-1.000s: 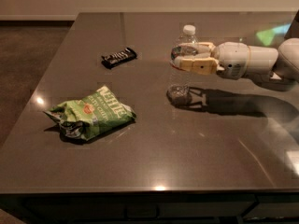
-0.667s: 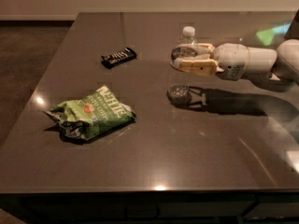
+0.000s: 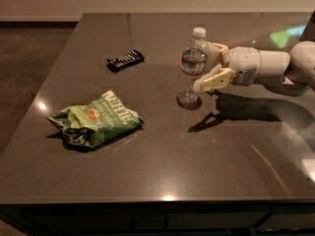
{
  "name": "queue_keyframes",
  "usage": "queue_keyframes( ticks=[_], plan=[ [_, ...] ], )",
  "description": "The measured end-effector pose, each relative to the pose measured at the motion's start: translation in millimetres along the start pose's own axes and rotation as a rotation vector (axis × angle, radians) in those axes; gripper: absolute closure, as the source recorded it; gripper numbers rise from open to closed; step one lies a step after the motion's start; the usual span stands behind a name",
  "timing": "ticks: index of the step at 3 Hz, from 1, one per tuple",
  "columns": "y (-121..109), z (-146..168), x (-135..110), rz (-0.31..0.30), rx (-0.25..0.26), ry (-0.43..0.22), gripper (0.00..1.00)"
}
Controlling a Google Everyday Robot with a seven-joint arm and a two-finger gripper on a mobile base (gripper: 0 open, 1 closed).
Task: Place water bottle upright
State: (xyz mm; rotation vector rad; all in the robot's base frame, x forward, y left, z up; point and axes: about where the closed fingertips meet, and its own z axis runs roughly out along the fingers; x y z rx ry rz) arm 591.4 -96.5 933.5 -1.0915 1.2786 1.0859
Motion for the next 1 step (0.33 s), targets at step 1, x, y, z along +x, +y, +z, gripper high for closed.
queue_keyframes(
  ticks=[1],
  plan=[
    [0.0, 0.1, 0.0, 0.000, 0.000, 0.000, 0.00]
  ],
)
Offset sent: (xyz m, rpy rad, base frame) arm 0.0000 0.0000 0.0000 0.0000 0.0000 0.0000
